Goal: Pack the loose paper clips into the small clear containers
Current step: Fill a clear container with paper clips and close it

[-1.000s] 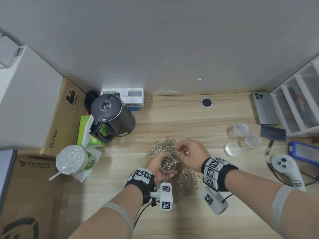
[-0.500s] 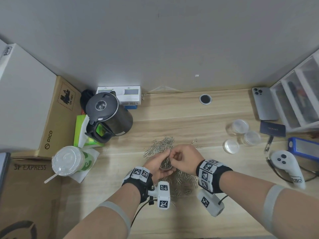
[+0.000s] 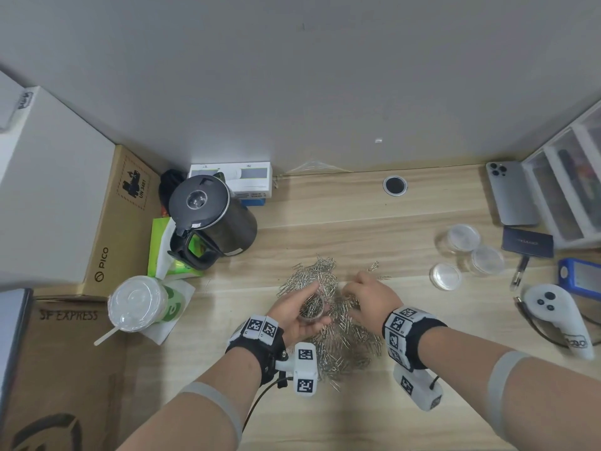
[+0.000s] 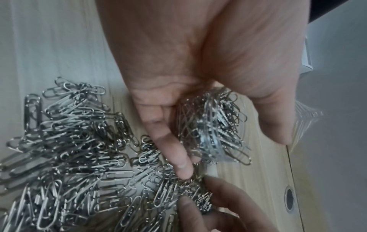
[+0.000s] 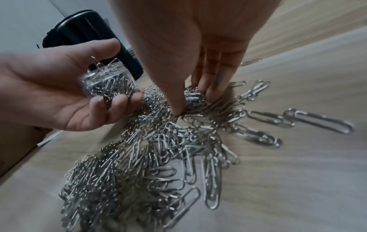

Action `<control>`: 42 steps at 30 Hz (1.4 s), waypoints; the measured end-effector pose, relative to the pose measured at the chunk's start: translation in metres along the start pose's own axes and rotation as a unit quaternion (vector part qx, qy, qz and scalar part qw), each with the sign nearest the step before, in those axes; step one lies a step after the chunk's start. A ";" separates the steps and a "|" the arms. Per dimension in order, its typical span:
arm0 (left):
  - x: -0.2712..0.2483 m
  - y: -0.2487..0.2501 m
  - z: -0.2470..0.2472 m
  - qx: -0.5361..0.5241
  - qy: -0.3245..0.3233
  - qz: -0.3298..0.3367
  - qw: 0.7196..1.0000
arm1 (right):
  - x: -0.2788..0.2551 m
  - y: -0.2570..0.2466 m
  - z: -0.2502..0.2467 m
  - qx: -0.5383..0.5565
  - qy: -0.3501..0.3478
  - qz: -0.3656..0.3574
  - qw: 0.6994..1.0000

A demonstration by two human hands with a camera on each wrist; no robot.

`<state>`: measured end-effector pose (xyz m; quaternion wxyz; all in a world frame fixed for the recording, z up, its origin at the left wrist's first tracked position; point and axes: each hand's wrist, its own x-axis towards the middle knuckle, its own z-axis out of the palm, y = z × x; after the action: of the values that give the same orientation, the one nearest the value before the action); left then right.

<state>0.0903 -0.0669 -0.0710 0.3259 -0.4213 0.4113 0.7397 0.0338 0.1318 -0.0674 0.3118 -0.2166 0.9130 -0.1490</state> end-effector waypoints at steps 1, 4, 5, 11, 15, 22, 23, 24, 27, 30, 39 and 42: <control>0.001 0.000 -0.001 -0.006 0.008 -0.005 1.000 | 0.001 -0.002 0.003 0.009 0.001 -0.002 1.000; 0.003 0.001 0.000 -0.019 0.029 -0.015 0.999 | 0.003 -0.007 0.007 0.033 0.009 -0.012 0.999; 0.005 0.000 0.000 -0.021 0.034 -0.016 0.999 | 0.003 -0.008 0.007 0.046 0.016 -0.012 0.999; 0.008 0.002 0.007 -0.033 0.029 -0.027 0.999 | -0.003 -0.014 -0.015 0.148 0.076 -0.031 0.986; 0.004 0.003 0.019 -0.016 0.041 -0.022 0.999 | -0.009 -0.027 -0.033 0.246 0.090 -0.028 0.965; 0.000 0.005 0.050 0.036 0.022 -0.005 0.999 | -0.024 -0.042 -0.040 0.219 0.061 -0.042 0.973; 0.002 0.004 0.052 0.041 0.017 0.002 0.999 | -0.027 -0.040 -0.043 0.228 0.079 -0.039 0.970; 0.003 0.004 0.055 0.043 0.011 0.008 0.999 | -0.030 -0.037 -0.047 0.249 0.094 -0.032 0.963; 0.004 0.007 0.067 0.062 -0.014 0.005 0.998 | -0.036 -0.015 -0.060 0.274 0.153 0.004 0.950; 0.004 0.010 0.081 0.100 -0.033 0.013 0.994 | -0.034 0.029 -0.068 0.168 0.181 0.092 0.965; 0.017 0.013 0.098 0.105 -0.065 0.012 0.992 | -0.033 0.118 -0.061 -0.034 0.024 0.255 0.966; 0.018 0.012 0.098 0.087 -0.062 0.012 0.994 | -0.032 0.112 -0.065 0.012 0.017 0.204 0.979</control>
<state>0.0375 0.0165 -0.0533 0.3775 -0.3396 0.4576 0.7299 -0.0187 0.2530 -0.0477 0.3225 -0.0192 0.9414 -0.0973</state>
